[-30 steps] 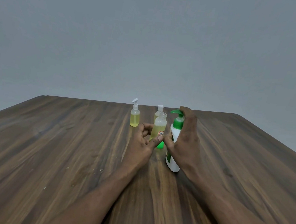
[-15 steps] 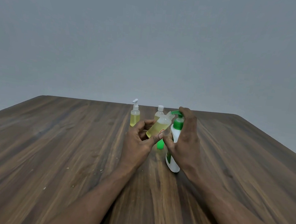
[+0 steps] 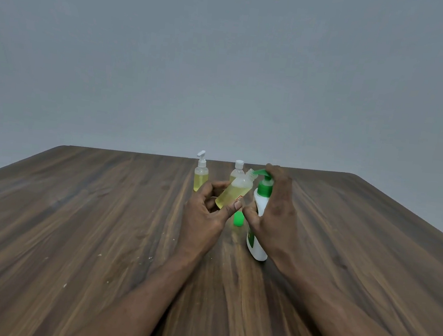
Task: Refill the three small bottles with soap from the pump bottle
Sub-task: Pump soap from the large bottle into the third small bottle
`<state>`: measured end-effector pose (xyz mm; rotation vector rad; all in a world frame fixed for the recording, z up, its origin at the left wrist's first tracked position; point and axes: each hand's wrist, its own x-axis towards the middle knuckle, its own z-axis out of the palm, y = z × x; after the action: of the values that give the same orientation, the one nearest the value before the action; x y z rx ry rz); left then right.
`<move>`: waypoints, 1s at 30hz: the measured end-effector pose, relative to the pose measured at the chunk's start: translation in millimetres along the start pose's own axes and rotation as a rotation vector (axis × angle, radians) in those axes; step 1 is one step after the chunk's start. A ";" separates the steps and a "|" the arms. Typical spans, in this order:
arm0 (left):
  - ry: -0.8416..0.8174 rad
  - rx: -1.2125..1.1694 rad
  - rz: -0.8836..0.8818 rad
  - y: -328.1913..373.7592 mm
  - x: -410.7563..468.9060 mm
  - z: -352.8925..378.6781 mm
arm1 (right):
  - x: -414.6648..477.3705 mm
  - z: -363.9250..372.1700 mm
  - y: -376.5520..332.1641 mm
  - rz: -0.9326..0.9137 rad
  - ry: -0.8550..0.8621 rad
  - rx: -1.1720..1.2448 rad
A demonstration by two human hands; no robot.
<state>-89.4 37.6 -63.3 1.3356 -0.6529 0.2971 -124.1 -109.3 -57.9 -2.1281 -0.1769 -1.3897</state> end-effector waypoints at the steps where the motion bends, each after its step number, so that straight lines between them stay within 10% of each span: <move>1: 0.001 -0.002 0.000 -0.2 0.2 0.1 | 0.3 -0.2 -0.1 0.003 -0.006 -0.007; 30: -0.081 -0.025 -0.083 -9.1 2.6 3.1 | -1.8 -8.7 -3.8 -0.032 -0.050 -0.004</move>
<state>-83.1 32.0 -68.8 1.3522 -0.6650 0.1683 -133.4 -110.5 -55.5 -2.1730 -0.2282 -1.3570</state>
